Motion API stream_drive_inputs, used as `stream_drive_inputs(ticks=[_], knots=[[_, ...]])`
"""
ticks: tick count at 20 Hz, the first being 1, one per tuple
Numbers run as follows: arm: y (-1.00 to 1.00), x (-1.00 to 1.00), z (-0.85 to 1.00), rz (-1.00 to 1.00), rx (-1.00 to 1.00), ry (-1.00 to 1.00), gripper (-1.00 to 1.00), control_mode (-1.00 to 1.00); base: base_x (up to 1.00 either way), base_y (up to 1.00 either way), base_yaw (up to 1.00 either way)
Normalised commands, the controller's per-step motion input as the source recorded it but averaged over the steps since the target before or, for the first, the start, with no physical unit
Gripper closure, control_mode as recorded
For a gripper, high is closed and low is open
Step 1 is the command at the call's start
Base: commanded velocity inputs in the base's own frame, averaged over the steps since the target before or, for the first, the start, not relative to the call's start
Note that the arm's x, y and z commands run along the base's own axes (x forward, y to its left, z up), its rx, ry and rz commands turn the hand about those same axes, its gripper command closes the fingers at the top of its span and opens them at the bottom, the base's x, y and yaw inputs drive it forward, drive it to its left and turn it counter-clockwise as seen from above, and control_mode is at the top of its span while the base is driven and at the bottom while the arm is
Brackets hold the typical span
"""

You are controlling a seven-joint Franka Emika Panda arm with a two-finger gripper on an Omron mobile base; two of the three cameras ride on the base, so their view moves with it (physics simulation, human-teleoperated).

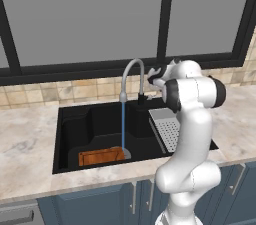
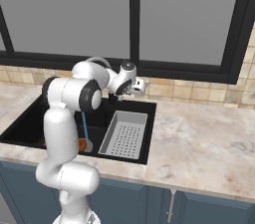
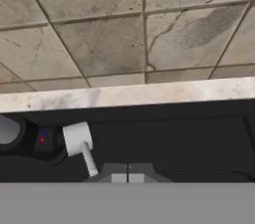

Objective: Turn on the sink faucet with hot water and rinse the cutting board for ten seconds, then turn off the faucet. Push the cutting board to reach the water if necessary.

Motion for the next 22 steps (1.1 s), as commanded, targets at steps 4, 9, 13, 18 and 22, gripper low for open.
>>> stream_drive_inputs(ticks=[4,9,13,18,22], knots=[[0.00,0.26,-0.08,0.00,0.00,0.00,1.00,-1.00,0.00,0.00,0.00],[0.00,0.02,-0.23,0.03,0.00,0.00,1.00,-1.00,0.00,0.00,0.00],[0.00,0.00,-0.24,0.05,0.00,0.00,1.00,-1.00,0.00,0.00,0.00],[0.00,-0.04,-0.17,0.05,0.00,-0.05,1.00,-1.00,0.00,0.00,0.00],[0.00,-0.09,-0.08,0.04,0.00,-0.12,1.00,-1.00,0.00,0.00,0.00]])
